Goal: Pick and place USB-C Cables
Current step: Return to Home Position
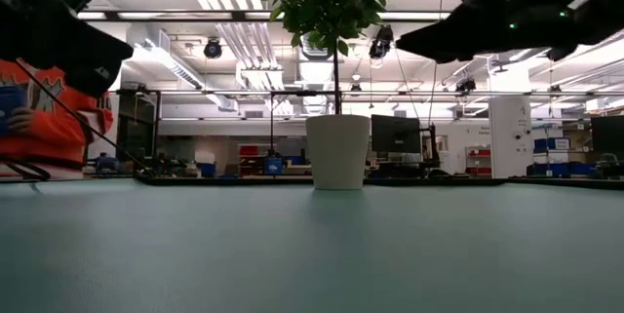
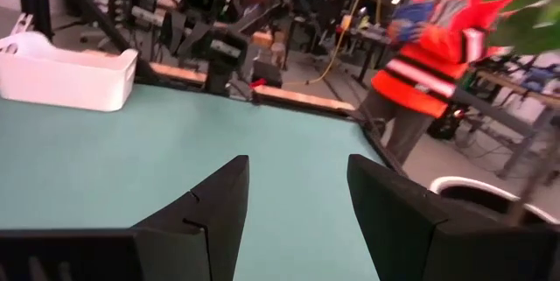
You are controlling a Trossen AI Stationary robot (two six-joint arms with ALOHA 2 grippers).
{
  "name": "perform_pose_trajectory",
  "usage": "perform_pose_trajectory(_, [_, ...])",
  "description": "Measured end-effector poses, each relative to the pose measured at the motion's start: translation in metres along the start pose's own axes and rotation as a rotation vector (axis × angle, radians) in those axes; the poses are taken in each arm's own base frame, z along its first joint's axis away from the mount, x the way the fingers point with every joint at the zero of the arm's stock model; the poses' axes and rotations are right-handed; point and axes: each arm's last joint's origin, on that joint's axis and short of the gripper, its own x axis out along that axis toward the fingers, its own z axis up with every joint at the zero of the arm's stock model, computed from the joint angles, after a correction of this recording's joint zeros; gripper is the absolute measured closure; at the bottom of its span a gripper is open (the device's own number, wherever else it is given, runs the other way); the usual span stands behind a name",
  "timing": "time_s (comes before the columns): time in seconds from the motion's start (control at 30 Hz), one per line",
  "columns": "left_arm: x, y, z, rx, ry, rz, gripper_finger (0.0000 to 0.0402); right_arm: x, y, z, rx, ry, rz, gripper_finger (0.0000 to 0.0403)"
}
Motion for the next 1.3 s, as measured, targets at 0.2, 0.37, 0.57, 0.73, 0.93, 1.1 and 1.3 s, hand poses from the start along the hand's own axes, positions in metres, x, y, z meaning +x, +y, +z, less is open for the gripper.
perform_pose_trajectory(0.2, [-0.004,0.006,-0.013,-0.013,-0.027,-0.008,0.0401,-0.03,-0.002,-0.005,0.012,-0.071,-0.065,0.0216])
perform_pose_trajectory(0.37, [-0.007,0.009,-0.017,-0.004,-0.051,-0.015,0.0401,-0.053,0.0,-0.015,0.039,-0.107,-0.109,0.0216])
perform_pose_trajectory(0.57, [-0.01,0.01,-0.013,0.05,-0.096,-0.024,0.0401,-0.073,0.003,-0.024,0.05,-0.168,-0.151,0.0216])
perform_pose_trajectory(0.73, [-0.011,0.01,-0.012,0.052,-0.108,-0.027,0.0401,-0.088,0.002,-0.022,0.044,-0.243,-0.215,0.0216])
perform_pose_trajectory(0.93, [-0.011,0.01,-0.012,0.11,-0.109,-0.024,0.0401,-0.099,0.003,-0.015,0.023,-0.306,-0.24,0.0216])
perform_pose_trajectory(1.1, [-0.011,0.01,-0.012,0.121,-0.108,-0.023,0.0401,-0.105,0.004,-0.013,0.013,-0.315,-0.273,0.0216])
perform_pose_trajectory(1.3, [-0.011,0.01,-0.013,0.129,-0.106,-0.022,0.0401,-0.111,0.005,-0.013,0.002,-0.326,-0.278,0.0216])
